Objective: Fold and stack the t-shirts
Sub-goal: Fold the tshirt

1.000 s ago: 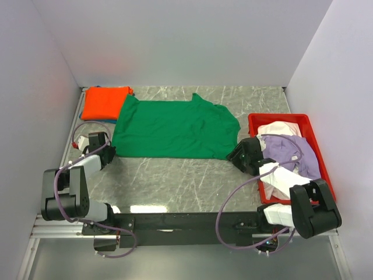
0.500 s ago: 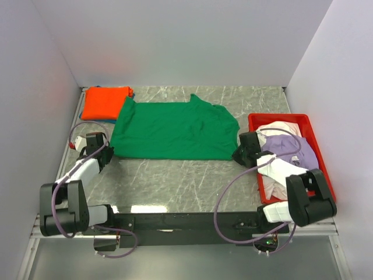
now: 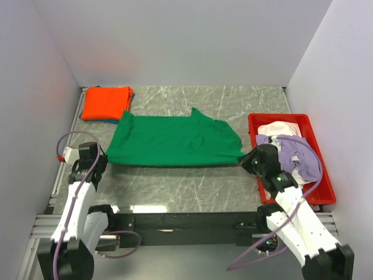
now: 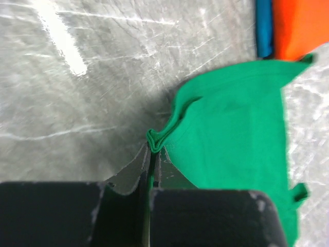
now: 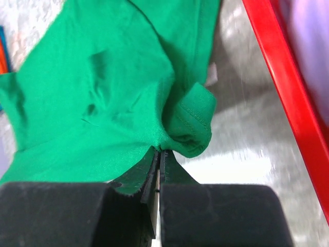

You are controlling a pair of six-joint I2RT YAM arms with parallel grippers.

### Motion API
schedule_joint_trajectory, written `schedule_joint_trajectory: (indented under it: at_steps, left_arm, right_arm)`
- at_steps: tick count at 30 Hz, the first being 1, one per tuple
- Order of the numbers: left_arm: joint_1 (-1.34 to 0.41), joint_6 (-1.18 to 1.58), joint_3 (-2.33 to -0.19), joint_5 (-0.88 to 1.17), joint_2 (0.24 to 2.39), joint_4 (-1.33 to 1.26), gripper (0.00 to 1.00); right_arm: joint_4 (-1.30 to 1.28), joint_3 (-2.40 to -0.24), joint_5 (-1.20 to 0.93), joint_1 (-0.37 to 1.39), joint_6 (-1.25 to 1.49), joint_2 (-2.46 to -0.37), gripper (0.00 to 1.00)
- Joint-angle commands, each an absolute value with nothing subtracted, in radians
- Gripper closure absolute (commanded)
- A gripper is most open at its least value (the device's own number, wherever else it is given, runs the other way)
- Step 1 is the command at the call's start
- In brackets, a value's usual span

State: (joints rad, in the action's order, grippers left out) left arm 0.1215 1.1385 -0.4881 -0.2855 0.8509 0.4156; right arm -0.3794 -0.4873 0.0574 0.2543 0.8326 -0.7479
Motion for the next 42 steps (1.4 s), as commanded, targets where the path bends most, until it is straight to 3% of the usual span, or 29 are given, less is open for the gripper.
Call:
schedule_joint_trajectory:
  at_steps: [1, 12, 16, 19, 20, 23, 26, 30, 32, 37, 42]
  left_arm:
    - [0.124, 1.169, -0.483, -0.367, 0.718, 0.541, 0.99]
    - [0.084, 1.293, -0.446, -0.345, 0.486, 0.696, 0.96]
    - [0.068, 1.327, -0.472, -0.347, 0.462, 0.744, 0.84]
    - [0.057, 1.351, -0.498, -0.359, 0.446, 0.784, 0.68]
    - [0.055, 1.351, -0.506, -0.36, 0.443, 0.79, 0.58]
    - [0.055, 1.321, -0.551, -0.377, 0.428, 0.804, 0.38]
    - [0.055, 1.231, -0.587, -0.381, 0.436, 0.709, 0.3]
    - [0.054, 1.1, -0.665, -0.333, 0.59, 0.54, 0.32]
    - [0.052, 1.068, -0.708, -0.313, 0.766, 0.48, 0.36]
    - [0.04, 0.997, -0.896, -0.321, 1.154, 0.423, 0.45]
    - [0.023, 0.951, -1.075, -0.348, 1.396, 0.38, 0.49]
  right_arm:
    - [-0.495, -0.466, 0.038, 0.242, 0.86, -0.622, 1.0]
    - [-0.698, -0.452, 0.008, 0.244, 0.891, -0.39, 0.99]
    - [-0.747, -0.475, 0.003, 0.242, 0.888, -0.336, 0.82]
    - [-0.791, -0.511, 0.011, 0.244, 0.879, -0.321, 0.63]
    - [-0.798, -0.529, 0.012, 0.244, 0.876, -0.319, 0.5]
    - [-0.77, -0.563, 0.005, 0.242, 0.839, -0.348, 0.33]
    - [-0.694, -0.6, -0.098, 0.244, 0.787, -0.472, 0.32]
    - [-0.542, -0.701, -0.141, 0.248, 0.718, -0.717, 0.33]
    - [-0.496, -0.788, -0.15, 0.261, 0.677, -0.863, 0.34]
    - [-0.368, -1.013, -0.104, 0.275, 0.592, -1.185, 0.36]
    - [-0.316, -1.213, -0.069, 0.275, 0.506, -1.457, 0.39]
